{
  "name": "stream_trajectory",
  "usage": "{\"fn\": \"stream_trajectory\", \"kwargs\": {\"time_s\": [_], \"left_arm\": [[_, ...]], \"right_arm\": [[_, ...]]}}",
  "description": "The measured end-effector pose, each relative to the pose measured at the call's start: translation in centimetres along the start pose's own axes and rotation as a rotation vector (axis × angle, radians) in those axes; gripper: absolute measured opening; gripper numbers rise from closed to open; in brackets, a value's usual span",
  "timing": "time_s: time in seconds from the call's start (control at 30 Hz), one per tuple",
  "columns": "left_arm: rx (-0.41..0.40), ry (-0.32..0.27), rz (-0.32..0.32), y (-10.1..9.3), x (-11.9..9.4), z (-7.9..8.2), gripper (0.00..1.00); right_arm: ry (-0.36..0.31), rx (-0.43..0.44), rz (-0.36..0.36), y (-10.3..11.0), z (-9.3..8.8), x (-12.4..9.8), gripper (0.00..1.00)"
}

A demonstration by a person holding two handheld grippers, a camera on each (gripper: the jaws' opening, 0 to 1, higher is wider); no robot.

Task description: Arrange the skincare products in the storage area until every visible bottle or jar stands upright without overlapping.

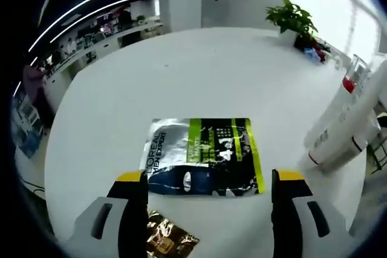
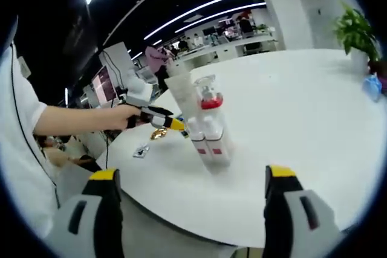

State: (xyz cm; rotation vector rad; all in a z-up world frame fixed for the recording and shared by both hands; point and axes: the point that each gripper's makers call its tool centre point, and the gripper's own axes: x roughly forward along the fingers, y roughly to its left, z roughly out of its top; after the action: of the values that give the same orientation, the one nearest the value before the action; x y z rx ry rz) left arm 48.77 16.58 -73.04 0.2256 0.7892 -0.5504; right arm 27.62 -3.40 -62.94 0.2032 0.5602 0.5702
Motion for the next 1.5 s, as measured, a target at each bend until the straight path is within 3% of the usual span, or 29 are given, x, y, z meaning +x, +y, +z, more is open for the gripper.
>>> {"fn": "stream_trajectory", "kwargs": {"time_s": [0.13, 0.2, 0.4, 0.63, 0.83, 1.17, 1.23, 1.37, 1.47, 1.5], "left_arm": [[0.018, 0.042, 0.000, 0.5, 0.9, -0.8, 0.75], [-0.016, 0.088, -0.005, 0.5, 1.1, -1.9, 0.74], [0.031, 0.076, -0.018, 0.7, 1.2, -1.6, 0.74], [0.176, 0.122, -0.137, 0.7, 0.4, -2.4, 0.74], [0.383, 0.213, -0.279, 0.5, -0.9, -3.9, 0.74], [0.428, 0.261, -0.280, 0.3, -1.2, -4.1, 0.74], [0.411, 0.252, -0.260, 0.4, -1.3, -3.8, 0.78], [0.252, 0.150, -0.193, 0.2, -2.0, -1.5, 0.81], [0.085, 0.078, -0.117, 0.0, -2.3, -0.5, 0.83], [0.006, 0.050, -0.058, 0.1, -2.5, -0.2, 0.83]], "right_arm": [[-0.005, 0.008, -0.015, -0.3, 0.2, -0.2, 1.00], [-0.003, 0.008, -0.020, -0.5, 0.1, -0.3, 0.99], [-0.004, 0.013, -0.024, -0.4, 0.2, -0.2, 0.99], [-0.009, 0.007, -0.019, -0.2, 0.5, -0.1, 0.99], [-0.007, 0.004, -0.014, -0.1, 0.4, -0.1, 0.99], [-0.016, 0.001, -0.012, 0.0, 0.7, -0.2, 0.99], [-0.016, 0.001, -0.015, -0.1, 0.6, -0.4, 0.99], [-0.018, 0.007, -0.018, -0.3, 0.5, -0.5, 0.99], [-0.021, 0.013, -0.015, -0.3, 0.5, -0.4, 0.99], [-0.021, 0.013, -0.013, -0.2, 0.4, -0.3, 0.99]]}}
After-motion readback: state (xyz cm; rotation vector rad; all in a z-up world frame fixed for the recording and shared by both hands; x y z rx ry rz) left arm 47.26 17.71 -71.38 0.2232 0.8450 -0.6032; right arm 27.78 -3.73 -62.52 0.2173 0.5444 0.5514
